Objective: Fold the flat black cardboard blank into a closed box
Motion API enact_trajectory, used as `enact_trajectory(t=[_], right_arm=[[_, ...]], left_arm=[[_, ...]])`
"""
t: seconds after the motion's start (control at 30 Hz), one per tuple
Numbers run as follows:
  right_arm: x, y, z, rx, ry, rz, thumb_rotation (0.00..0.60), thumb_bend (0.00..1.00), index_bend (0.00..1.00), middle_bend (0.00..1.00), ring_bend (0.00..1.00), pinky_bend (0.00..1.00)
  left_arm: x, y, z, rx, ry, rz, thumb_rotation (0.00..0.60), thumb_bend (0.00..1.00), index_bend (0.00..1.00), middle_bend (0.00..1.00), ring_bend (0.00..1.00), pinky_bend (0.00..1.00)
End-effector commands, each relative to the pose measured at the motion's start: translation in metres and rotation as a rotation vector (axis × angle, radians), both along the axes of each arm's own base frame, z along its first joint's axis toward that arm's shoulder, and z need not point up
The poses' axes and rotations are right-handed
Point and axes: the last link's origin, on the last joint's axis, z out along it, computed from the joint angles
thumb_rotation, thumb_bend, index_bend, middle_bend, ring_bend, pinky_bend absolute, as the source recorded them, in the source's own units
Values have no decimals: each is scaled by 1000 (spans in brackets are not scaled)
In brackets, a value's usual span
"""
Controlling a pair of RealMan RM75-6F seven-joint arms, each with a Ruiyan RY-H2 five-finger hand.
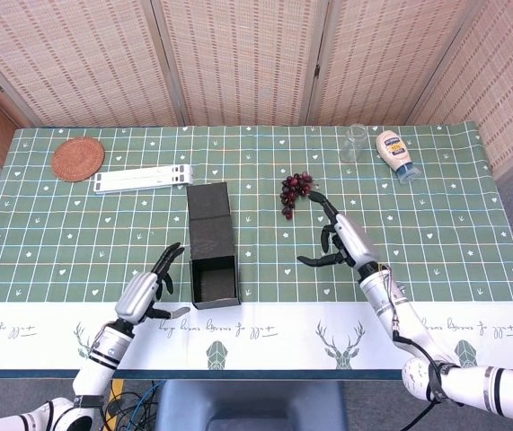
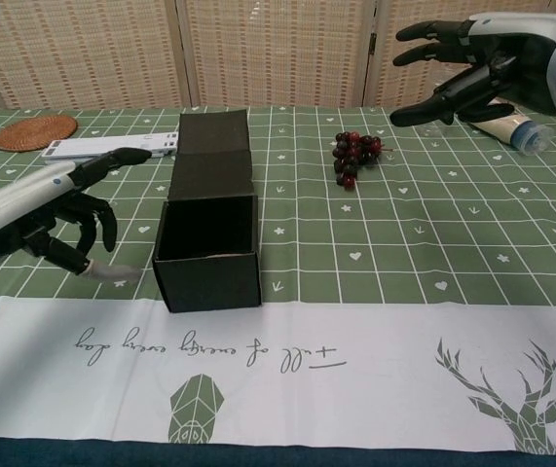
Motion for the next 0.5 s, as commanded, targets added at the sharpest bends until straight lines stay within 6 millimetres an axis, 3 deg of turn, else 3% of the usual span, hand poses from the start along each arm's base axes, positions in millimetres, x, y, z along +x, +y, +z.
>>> enact_trajectory(t=[0.03,0.2,0.5], right_arm=[[1,0,0,3,-4,2,600,10,0,69,715,1000],[4,2,-2,11,-7,14,600,10,0,69,715,1000],[3,3,-1,13,-10,8,600,11,0,74,715,1000]], left_arm=[[-18,-4,3,-125,-56,120,600,113,0,0,552,698],[-25,1,-4,-259,-138,236,596,113,0,0,555,727],[-16,18,-20,-298,-196,238,596,112,0,0,556,742]])
